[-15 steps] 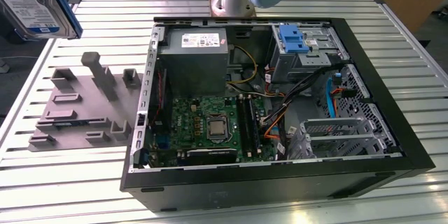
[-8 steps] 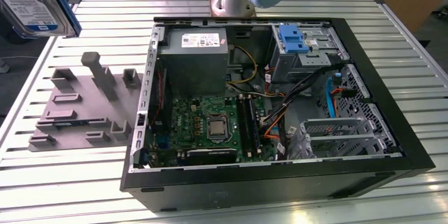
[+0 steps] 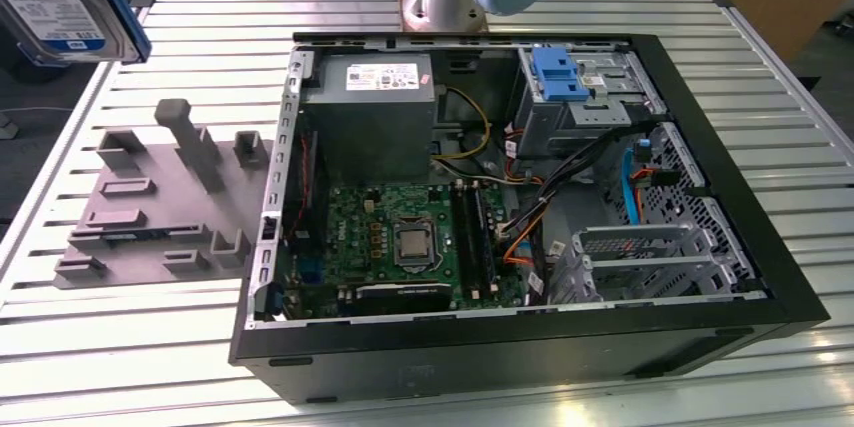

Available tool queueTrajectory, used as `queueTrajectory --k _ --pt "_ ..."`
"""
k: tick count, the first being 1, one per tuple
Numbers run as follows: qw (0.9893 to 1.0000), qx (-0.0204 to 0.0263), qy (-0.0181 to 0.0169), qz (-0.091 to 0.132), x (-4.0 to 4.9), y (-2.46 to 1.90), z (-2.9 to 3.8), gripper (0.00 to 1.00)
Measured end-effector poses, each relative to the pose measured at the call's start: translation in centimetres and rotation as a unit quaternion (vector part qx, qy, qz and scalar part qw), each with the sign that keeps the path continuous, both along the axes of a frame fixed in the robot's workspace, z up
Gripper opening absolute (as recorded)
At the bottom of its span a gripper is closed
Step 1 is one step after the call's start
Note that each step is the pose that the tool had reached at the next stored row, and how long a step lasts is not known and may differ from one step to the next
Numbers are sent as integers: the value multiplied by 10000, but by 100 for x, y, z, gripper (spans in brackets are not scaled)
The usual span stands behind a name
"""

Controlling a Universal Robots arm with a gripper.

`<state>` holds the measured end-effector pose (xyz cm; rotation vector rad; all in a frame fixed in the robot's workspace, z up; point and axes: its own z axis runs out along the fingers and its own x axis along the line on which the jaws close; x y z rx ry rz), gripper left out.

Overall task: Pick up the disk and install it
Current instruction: 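Pick up the disk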

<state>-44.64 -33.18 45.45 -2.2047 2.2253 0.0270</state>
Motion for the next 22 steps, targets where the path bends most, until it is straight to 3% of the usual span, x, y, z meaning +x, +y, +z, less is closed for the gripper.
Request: queueTrajectory --k 22 --pt "10000 0 0 0 0 1 279 36"
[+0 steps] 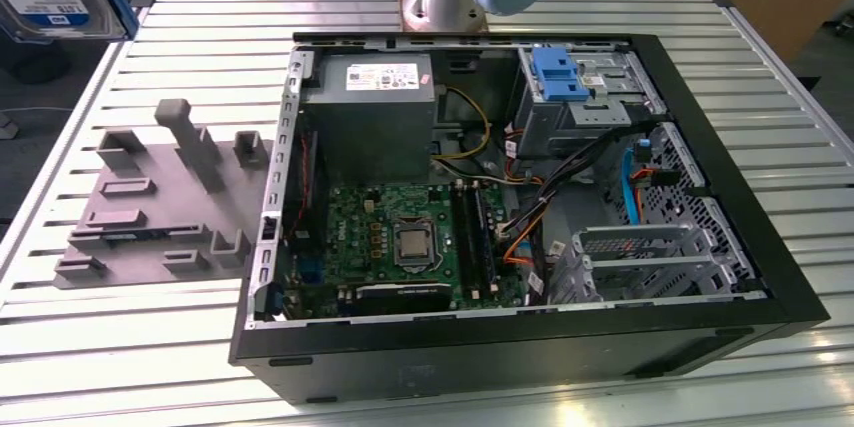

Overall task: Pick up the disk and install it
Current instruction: 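Pick up the disk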

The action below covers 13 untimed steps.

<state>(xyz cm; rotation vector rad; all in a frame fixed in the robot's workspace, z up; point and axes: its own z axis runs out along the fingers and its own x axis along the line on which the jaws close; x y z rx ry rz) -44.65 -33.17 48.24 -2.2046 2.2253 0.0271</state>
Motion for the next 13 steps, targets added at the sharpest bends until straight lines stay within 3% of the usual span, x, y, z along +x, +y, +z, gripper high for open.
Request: queueTrajectory --k 13 --pt "10000 0 0 0 0 6 181 36"
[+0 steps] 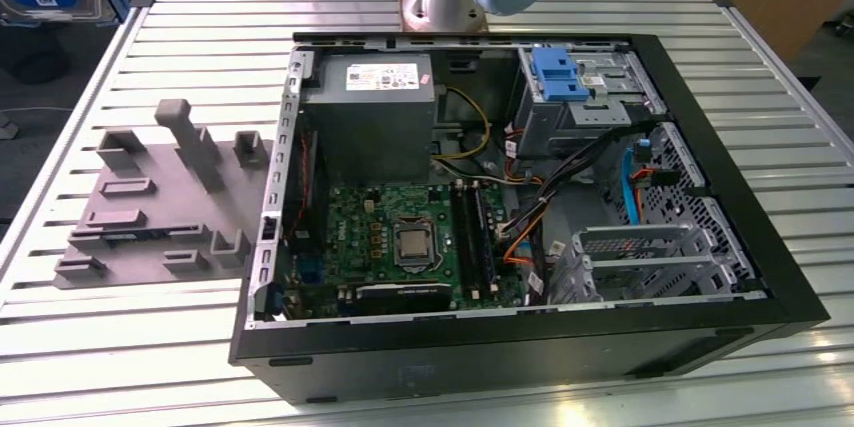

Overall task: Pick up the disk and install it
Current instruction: 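Pick up the disk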

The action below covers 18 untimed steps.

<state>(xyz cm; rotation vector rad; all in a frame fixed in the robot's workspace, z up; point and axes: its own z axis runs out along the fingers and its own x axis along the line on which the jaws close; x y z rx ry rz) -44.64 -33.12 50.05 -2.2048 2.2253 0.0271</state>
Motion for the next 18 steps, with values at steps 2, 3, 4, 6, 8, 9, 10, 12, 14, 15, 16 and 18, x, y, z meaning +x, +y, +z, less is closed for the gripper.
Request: queueTrajectory --k 2,3,4,6,8,9,10,12,14,15,16,18 --pt "10000 0 -1 0 0 0 0 36" --pt "10000 0 -1 0 0 0 0 36" --pt "10000 0 0 0 0 0 0 36" --pt "10000 0 -1 0 0 0 0 36" --pt "10000 0 0 0 0 0 1 36" --pt "10000 0 0 0 0 0 1 36" --pt "10000 0 0 0 0 0 1 36" --pt "10000 0 0 0 0 0 2 36" --pt "10000 0 -1 0 0 0 2 36" --pt "10000 0 0 0 0 0 2 36" --pt "10000 0 -1 0 0 0 2 36" --pt "10000 0 -1 -1 2 1 1 36"
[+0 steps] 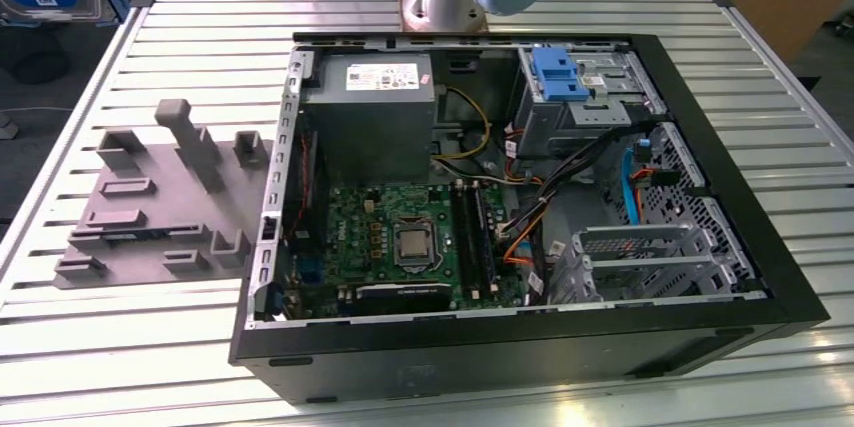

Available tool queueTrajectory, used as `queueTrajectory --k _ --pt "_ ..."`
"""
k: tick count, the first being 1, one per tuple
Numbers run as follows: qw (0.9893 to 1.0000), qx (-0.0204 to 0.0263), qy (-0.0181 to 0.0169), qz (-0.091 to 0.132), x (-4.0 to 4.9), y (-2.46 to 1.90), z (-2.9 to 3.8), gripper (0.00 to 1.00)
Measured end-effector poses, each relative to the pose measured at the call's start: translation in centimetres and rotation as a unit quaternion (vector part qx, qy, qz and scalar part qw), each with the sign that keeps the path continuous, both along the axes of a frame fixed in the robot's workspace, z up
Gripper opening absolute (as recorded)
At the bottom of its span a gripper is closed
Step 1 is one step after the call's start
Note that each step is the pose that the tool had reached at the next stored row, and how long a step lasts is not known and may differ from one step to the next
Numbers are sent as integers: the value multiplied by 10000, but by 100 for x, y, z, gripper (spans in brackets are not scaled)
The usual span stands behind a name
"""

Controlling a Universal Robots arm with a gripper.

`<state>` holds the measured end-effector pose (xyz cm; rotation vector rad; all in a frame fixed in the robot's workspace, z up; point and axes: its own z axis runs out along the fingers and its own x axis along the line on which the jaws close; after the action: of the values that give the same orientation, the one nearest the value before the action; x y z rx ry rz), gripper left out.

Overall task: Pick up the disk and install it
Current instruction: 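Pick up the disk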

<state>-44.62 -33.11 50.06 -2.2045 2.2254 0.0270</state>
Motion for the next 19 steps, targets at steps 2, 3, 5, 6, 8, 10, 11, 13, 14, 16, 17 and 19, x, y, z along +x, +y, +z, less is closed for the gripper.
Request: queueTrajectory --k 2,3,5,6,8,10,11,13,14,16,17,19 --pt "10000 0 0 0 11 0 1 36" --pt "10000 0 1 1 18 0 0 36" --pt "10000 0 0 1 37 -1 0 36" --pt "10000 0 0 1 48 -1 0 36" --pt "10000 0 0 1 73 -1 0 36" --pt "10000 0 0 0 97 0 0 36" --pt "10000 0 1 1 108 -1 1 36" --pt "10000 0 0 1 129 0 0 36" --pt "10000 0 0 1 140 0 0 36" --pt "10000 0 0 1 160 -1 0 36" --pt "10000 0 0 1 171 -1 0 36" --pt "10000 0 1 0 194 0 1 36"
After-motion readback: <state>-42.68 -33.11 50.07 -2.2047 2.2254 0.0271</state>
